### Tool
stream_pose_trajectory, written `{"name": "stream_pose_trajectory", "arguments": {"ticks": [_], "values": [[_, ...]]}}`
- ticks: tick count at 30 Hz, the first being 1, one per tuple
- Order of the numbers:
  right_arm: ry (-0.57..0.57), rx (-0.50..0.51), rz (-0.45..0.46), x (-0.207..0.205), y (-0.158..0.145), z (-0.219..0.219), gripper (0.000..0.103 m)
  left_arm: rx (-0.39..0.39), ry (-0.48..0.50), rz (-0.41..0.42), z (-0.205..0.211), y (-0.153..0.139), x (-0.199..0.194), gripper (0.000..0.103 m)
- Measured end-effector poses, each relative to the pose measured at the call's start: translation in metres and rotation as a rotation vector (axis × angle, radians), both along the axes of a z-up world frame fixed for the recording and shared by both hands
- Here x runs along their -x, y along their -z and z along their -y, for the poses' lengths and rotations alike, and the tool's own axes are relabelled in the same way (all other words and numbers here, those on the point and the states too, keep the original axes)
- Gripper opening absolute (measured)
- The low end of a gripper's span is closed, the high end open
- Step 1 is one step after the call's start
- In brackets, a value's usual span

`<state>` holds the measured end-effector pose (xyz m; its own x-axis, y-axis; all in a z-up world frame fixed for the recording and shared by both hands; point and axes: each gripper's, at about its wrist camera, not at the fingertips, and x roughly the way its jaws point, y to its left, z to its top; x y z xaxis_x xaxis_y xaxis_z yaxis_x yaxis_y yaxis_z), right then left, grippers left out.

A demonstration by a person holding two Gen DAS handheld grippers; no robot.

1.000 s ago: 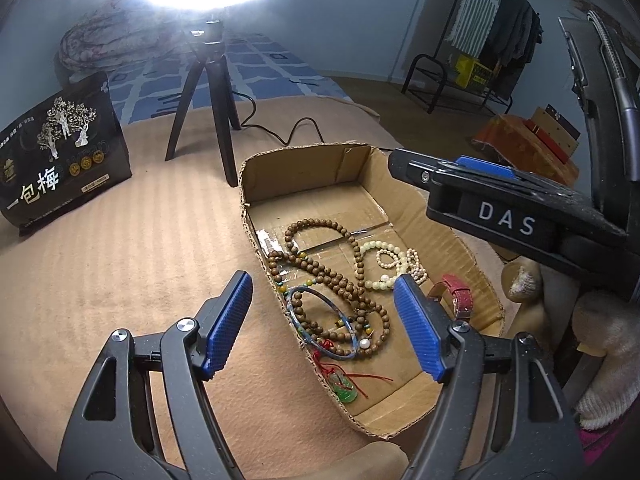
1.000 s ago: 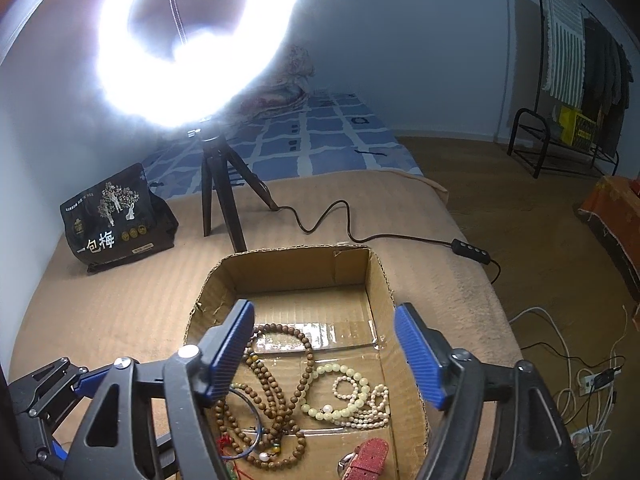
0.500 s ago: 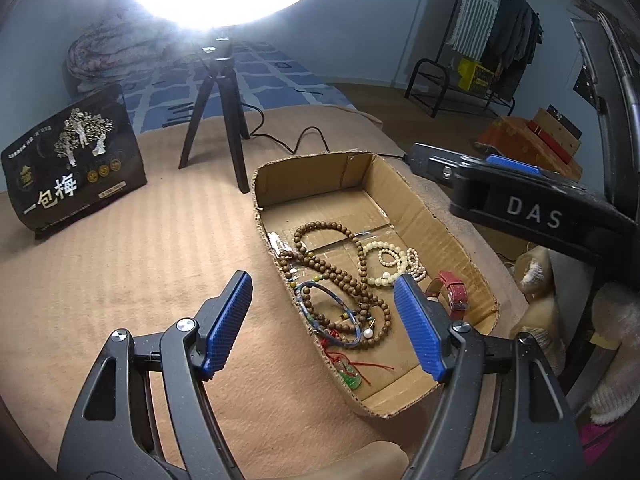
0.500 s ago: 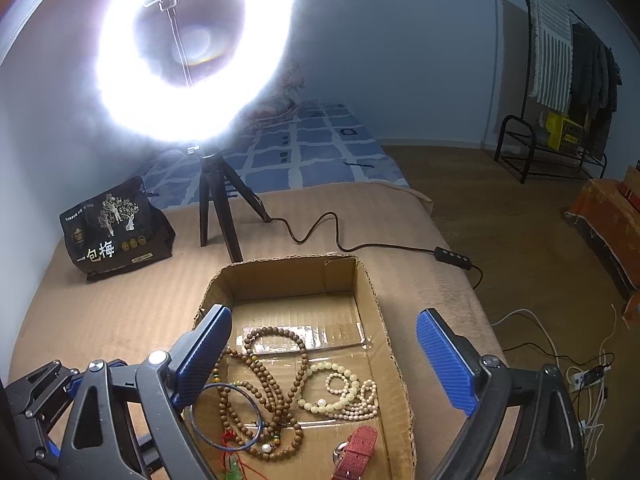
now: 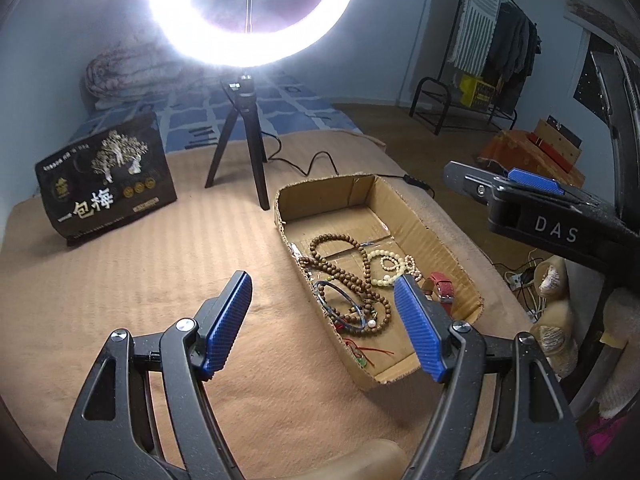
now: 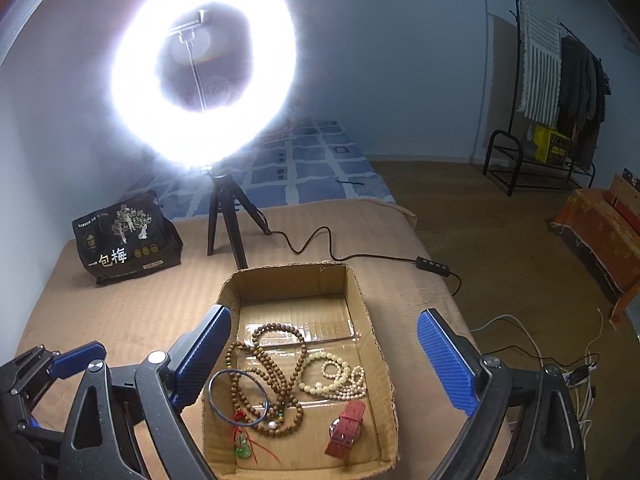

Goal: Organize jewelry

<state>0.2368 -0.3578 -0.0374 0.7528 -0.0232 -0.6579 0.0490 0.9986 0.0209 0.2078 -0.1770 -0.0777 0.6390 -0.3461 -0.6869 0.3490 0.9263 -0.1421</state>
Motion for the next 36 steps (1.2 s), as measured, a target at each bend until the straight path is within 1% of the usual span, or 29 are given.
{"name": "stream_pose_trajectory", "arguments": {"ticks": [2,4,5,6,9,13,17,20,22,24,29,36], "values": [[0.001,0.013,0.01,0.008,-0.005,-0.003,0.096,-0.003,0.002,0.014,-0.003,-0.006,0.008,0.077],[0.001,0.027,0.023,0.016,-0.011,-0.006,0.096,-0.008,0.001,0.03,-0.007,-0.011,0.015,0.081],[0.004,0.035,0.028,0.02,-0.014,-0.009,0.101,-0.007,0.0,0.039,-0.009,-0.014,0.019,0.082],[0.009,0.04,0.041,0.025,-0.018,-0.009,0.103,-0.005,-0.001,0.044,-0.011,-0.016,0.023,0.082],[0.008,0.053,0.059,0.036,-0.026,-0.014,0.103,0.003,-0.002,0.057,-0.018,-0.023,0.033,0.082],[0.006,0.055,0.083,0.051,-0.035,-0.018,0.103,-0.022,0.001,0.091,-0.024,-0.031,0.049,0.082],[0.006,0.07,0.107,0.067,-0.041,-0.024,0.103,-0.012,-0.005,0.084,-0.031,-0.034,0.061,0.082],[0.008,0.071,0.121,0.077,-0.043,-0.026,0.103,-0.019,-0.009,0.082,-0.032,-0.036,0.068,0.083],[0.007,0.068,0.128,0.083,-0.045,-0.027,0.103,-0.03,-0.01,0.094,-0.031,-0.038,0.075,0.086],[0.007,0.072,0.133,0.088,-0.045,-0.028,0.103,-0.031,-0.002,0.106,-0.031,-0.04,0.08,0.093],[0.007,0.082,0.142,0.097,-0.045,-0.027,0.103,-0.056,-0.019,0.133,-0.03,-0.045,0.092,0.101],[0.029,0.069,0.14,0.101,-0.043,-0.021,0.103,-0.082,-0.036,0.134,-0.032,-0.045,0.097,0.101]]}}
